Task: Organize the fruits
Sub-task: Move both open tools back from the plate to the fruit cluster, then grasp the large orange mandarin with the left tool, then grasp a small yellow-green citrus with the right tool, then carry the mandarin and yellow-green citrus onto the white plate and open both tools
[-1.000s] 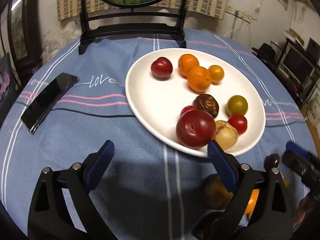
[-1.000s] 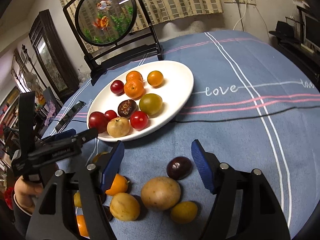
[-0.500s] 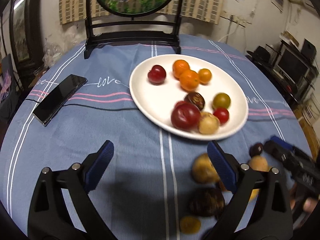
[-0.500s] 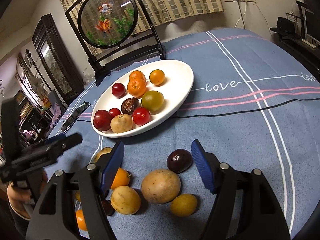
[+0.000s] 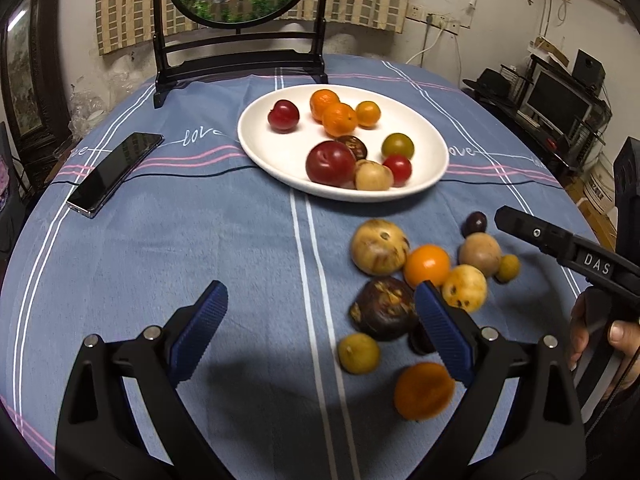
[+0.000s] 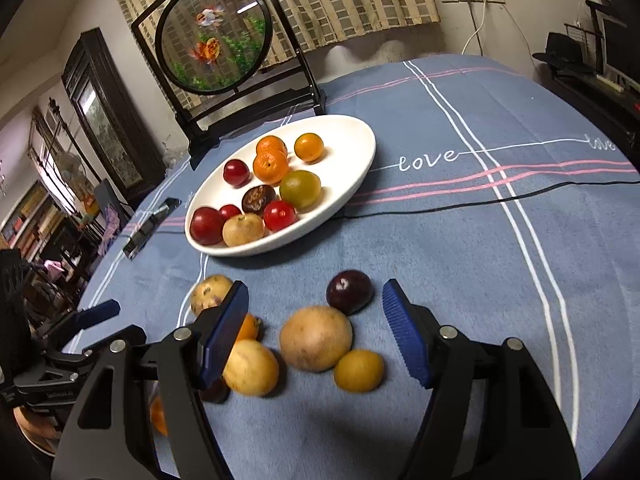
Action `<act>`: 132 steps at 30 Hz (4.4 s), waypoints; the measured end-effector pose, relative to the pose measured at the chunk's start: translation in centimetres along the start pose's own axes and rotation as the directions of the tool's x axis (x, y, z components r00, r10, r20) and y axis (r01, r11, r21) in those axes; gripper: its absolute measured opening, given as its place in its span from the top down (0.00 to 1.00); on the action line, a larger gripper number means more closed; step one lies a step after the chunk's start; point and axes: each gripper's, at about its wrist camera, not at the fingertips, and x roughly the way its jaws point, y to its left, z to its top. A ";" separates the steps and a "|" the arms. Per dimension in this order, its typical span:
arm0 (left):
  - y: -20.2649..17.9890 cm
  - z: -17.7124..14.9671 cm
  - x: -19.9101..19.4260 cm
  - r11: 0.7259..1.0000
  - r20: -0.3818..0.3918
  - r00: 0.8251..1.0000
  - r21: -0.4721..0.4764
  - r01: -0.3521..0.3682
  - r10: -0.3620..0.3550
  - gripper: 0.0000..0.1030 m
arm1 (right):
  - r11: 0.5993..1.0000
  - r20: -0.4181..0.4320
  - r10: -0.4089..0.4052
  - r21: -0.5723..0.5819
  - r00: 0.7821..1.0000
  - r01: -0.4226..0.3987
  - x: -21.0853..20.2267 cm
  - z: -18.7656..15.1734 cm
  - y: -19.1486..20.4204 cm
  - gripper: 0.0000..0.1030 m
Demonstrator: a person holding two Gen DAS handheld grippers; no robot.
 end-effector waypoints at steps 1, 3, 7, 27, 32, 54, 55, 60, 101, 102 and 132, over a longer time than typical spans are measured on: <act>-0.1 -0.2 -0.1 1.000 -0.001 1.000 0.002 0.002 -0.002 0.07 | 1.000 -0.003 -0.004 -0.013 1.000 0.004 -0.3 -0.3 0.1 0.32; -0.4 -0.8 -0.3 1.000 -0.007 1.000 0.007 0.008 -0.008 0.07 | 0.999 -0.012 -0.017 -0.031 1.000 0.017 -0.7 -0.8 0.3 0.32; -0.9 -1.9 -0.5 1.000 -0.028 0.999 0.017 0.022 -0.022 0.07 | 0.999 -0.028 -0.029 -0.046 0.999 0.028 -1.4 -1.6 0.2 0.32; -4.8 -5.9 -0.9 0.992 -0.071 0.996 0.111 0.060 -0.053 0.08 | 0.993 -0.059 -0.065 -0.098 0.996 0.060 -3.9 -4.9 0.4 0.32; -4.7 -6.5 0.1 0.992 -0.098 0.993 0.099 0.073 -0.063 0.43 | 0.994 -0.062 -0.062 -0.094 0.996 0.056 -4.1 -5.5 0.4 0.32; -6.4 -6.2 1.1 0.978 -0.084 0.992 0.181 0.106 -0.092 0.63 | 0.989 -0.105 -0.099 -0.118 0.990 0.086 -3.1 -5.6 0.7 0.32; -6.4 -6.2 1.1 0.977 -0.085 0.992 0.181 0.109 -0.095 0.63 | 0.989 -0.106 -0.101 -0.121 0.989 0.088 -3.1 -5.6 0.7 0.32; -6.0 -6.1 -0.2 0.976 -0.060 0.992 0.180 0.120 -0.111 0.63 | 0.975 -0.119 -0.167 -0.171 0.979 0.145 -2.3 -4.7 0.7 0.32; -2.1 0.6 -3.1 0.984 0.062 0.996 0.169 0.048 -0.059 0.63 | 0.956 -0.006 -0.056 -0.288 0.998 0.052 -4.6 0.5 4.7 0.72; -2.0 1.4 -3.1 0.985 0.073 0.996 0.167 0.041 -0.054 0.63 | 0.956 -0.004 -0.054 -0.289 0.999 0.050 -4.5 0.8 4.9 0.72; 2.9 12.3 10.6 0.997 -0.009 1.000 -0.070 0.019 -0.020 0.63 | 0.965 -0.100 -0.094 -0.253 0.991 0.066 10.3 9.5 7.8 0.71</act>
